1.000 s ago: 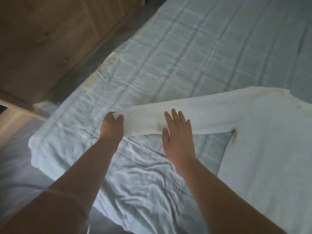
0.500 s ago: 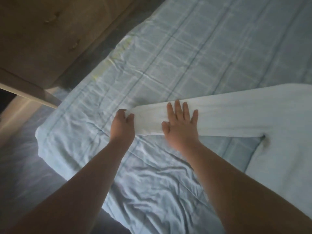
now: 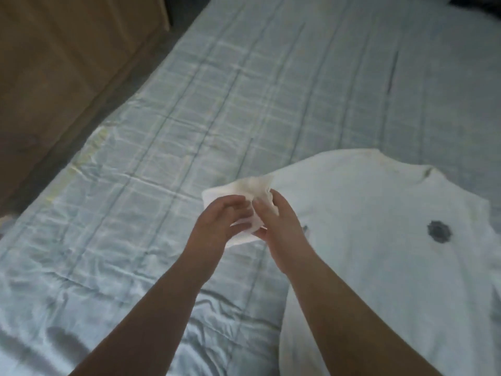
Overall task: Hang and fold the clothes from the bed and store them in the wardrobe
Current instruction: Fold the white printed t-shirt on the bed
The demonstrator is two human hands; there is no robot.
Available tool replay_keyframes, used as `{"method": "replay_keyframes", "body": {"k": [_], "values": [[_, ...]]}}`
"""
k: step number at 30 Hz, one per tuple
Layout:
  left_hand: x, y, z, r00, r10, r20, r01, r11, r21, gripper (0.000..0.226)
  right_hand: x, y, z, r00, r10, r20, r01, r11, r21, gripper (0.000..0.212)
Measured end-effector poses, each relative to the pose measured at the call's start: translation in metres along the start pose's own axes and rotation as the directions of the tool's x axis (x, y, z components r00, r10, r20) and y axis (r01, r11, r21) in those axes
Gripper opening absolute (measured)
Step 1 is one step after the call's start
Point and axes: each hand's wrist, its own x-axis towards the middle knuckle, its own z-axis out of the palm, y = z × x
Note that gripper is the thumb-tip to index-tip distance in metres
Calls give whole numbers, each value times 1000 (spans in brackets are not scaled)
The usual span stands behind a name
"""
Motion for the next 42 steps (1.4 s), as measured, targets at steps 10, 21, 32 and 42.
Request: {"method": "replay_keyframes", "body": {"k": [10,21,32,42], "values": [[48,-116,206,802,461,380,-485,131,865,49,30,-33,-269,937,-12,-349,99,968,232,20],[79,-216,346,882,57,467,-448,-203,871,64,26,28,-439,815,-10,-579,83,992,100,21],[77,-246,369,832,-16,554,-534,-293,793,62,5,38,-496,651,-169,-741,-134,934,-330,31],[75,-268,364,791,23,611,-568,-342,748,59,1,75,-484,775,-549,-315,-159,313,-936,56]]}}
